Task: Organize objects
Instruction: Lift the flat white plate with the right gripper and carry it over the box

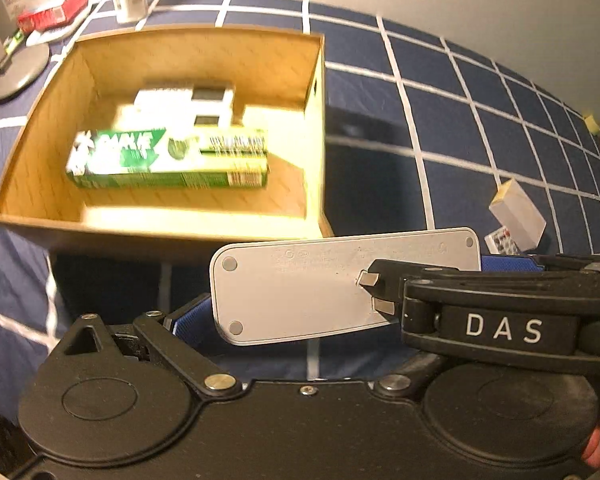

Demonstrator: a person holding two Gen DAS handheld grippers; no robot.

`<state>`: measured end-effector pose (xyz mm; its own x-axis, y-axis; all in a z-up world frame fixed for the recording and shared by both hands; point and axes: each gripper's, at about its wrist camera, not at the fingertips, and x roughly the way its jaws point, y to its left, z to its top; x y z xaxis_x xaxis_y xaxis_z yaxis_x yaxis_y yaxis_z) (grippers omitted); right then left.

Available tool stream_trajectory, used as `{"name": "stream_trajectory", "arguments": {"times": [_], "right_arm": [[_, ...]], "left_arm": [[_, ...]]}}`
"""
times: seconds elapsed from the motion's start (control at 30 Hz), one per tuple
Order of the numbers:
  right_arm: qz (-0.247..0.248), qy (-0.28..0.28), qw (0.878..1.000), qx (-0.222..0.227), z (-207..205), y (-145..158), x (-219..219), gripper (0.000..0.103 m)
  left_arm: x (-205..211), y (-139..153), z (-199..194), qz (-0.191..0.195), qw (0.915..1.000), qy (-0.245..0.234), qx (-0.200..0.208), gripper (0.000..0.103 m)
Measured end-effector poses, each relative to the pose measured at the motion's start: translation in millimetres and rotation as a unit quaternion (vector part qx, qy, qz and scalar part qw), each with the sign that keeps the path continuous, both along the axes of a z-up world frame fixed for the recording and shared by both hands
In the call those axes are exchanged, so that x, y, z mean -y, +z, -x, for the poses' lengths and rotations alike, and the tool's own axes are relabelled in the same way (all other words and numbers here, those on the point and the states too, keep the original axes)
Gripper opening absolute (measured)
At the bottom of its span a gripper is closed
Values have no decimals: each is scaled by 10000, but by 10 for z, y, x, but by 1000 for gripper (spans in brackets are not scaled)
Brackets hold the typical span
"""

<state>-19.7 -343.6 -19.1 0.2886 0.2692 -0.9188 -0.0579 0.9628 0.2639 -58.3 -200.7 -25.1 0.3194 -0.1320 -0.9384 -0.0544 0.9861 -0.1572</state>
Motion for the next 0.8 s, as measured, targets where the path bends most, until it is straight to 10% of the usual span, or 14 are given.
{"name": "stream_trajectory", "arguments": {"times": [0.8], "right_arm": [[-69, -696, 9972, 275, -414, 190, -917, 80]], "left_arm": [[-986, 191, -460, -84, 9977, -622, 264, 96]]}}
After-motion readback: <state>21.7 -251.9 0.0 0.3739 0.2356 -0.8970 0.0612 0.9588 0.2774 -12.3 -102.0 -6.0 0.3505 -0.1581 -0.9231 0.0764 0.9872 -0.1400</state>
